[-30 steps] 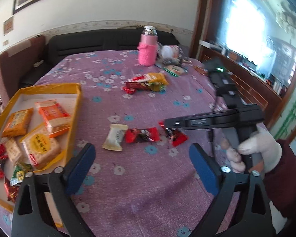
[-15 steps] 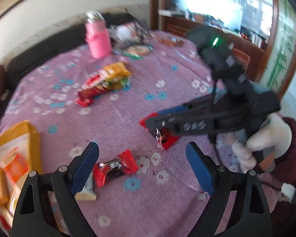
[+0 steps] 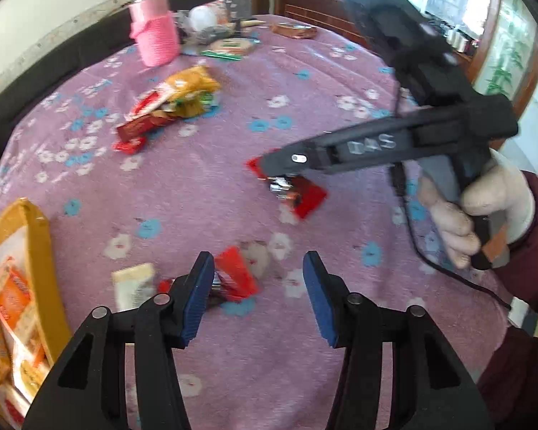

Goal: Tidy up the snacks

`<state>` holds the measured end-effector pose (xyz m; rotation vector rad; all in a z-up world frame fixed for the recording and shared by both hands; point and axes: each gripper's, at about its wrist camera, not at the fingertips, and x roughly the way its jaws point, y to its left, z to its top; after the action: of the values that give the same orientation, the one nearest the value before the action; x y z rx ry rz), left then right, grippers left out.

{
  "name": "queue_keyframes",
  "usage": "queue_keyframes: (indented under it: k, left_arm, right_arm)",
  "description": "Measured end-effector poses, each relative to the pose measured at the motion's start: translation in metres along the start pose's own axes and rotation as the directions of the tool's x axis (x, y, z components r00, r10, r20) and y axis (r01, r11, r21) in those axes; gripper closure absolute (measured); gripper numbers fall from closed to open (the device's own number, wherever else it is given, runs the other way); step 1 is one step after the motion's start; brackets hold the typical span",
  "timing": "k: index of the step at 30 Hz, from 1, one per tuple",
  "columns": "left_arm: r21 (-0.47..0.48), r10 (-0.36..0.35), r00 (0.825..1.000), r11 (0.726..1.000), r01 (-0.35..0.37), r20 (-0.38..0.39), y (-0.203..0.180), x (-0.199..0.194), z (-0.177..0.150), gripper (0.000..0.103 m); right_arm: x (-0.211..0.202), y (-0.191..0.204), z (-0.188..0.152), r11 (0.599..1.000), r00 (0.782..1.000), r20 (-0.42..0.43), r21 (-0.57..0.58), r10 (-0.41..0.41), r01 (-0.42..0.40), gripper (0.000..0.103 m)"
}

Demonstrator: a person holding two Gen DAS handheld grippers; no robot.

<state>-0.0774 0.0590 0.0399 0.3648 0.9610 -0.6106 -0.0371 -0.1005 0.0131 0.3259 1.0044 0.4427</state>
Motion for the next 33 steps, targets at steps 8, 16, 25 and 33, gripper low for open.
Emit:
queue_keyframes:
  k: [8, 16, 25, 33]
  left_arm:
    - [0.039, -0.004, 0.996, 0.999, 0.008, -0.094, 0.023, 0.023, -0.005, 0.039]
    - [-0.058, 0.005, 0.999, 0.998, -0.007, -0.038, 0.011, 0.015, -0.014, 0.092]
    - [-0.116, 0.040, 0.999, 0.993, -0.038, 0.015, 0.004, 0.011, -0.019, 0.092]
    - [-0.045, 0.152, 0.988, 0.988, -0.150, 0.022, -0.013, 0.022, -0.003, 0.049]
  right_arm:
    - [0.001, 0.001, 0.000, 1.000, 1.000, 0.003, -0.002, 0.001, -0.001, 0.073]
    - [0.000, 0.004, -0.002, 1.000, 1.000, 0.019, -0.020, -0.024, 0.024, 0.076]
    - [-0.001, 0.001, -0.001, 0.999, 0.998, 0.045, 0.002, -0.035, 0.035, 0.076]
    - [-0.002, 0.000, -0.001, 1.000, 0.999, 0.044, 0.005, -0.029, 0.029, 0.076]
